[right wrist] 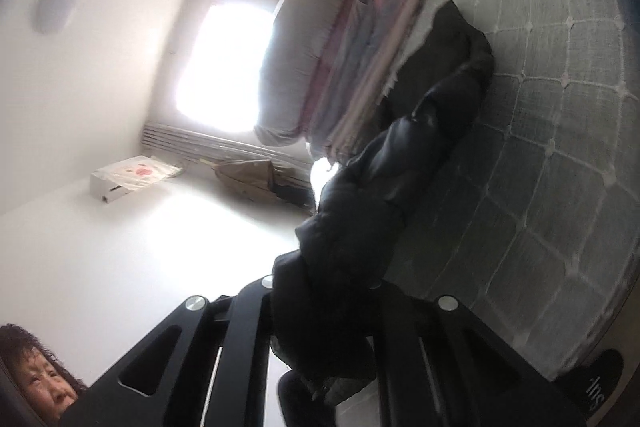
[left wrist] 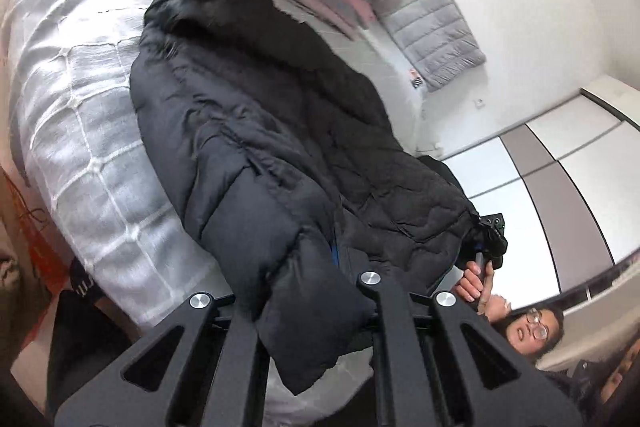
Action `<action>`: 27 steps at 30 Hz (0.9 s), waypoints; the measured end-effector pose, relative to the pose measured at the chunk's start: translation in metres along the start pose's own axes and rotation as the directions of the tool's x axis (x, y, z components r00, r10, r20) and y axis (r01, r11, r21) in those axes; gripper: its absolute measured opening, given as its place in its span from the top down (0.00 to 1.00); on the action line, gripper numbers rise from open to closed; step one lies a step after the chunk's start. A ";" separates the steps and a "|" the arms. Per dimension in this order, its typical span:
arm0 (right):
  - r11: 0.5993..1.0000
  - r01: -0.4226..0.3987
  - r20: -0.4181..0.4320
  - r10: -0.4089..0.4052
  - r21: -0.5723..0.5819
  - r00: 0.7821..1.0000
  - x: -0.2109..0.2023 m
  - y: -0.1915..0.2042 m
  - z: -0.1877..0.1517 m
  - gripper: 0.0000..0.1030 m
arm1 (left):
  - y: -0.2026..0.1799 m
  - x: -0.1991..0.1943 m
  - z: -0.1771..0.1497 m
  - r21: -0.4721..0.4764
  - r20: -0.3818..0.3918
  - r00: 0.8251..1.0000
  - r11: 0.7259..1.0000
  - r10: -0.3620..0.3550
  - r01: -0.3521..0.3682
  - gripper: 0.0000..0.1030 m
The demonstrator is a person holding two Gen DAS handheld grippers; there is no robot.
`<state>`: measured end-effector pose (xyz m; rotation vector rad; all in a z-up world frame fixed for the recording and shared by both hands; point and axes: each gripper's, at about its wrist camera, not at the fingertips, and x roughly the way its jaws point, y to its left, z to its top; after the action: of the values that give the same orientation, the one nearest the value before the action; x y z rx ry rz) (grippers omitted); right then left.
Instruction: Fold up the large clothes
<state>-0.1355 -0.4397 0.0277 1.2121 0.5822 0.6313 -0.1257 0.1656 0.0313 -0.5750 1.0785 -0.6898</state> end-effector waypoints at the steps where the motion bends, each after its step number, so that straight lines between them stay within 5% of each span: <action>1: 1.000 -0.006 0.010 0.006 -0.005 1.000 -0.009 0.006 -0.007 0.91 | -0.002 -0.005 -0.006 0.004 0.000 1.000 1.000 -0.005 0.005 0.94; 7: 1.000 -0.017 0.059 0.018 -0.015 0.998 -0.068 0.031 -0.064 0.91 | -0.011 -0.049 -0.078 0.013 -0.027 0.999 0.999 -0.047 0.047 0.94; 12: 0.997 0.029 0.084 -0.035 0.076 0.996 -0.095 0.002 -0.105 0.91 | 0.016 -0.051 -0.128 -0.034 -0.077 0.994 0.997 -0.072 0.069 0.94; 18: 0.979 0.015 0.095 -0.036 0.205 0.995 -0.109 -0.049 -0.132 0.91 | 0.042 -0.028 -0.137 -0.092 -0.096 0.991 0.992 -0.093 0.084 0.94; 27: 0.980 -0.027 0.114 0.004 0.199 0.993 -0.108 -0.064 -0.129 0.91 | 0.036 -0.023 -0.125 -0.054 -0.085 0.990 0.992 -0.114 0.110 0.92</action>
<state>-0.2936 -0.4461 -0.0580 1.4330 0.5509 0.5223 -0.2404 0.1951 -0.0273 -0.6562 1.1536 -0.7943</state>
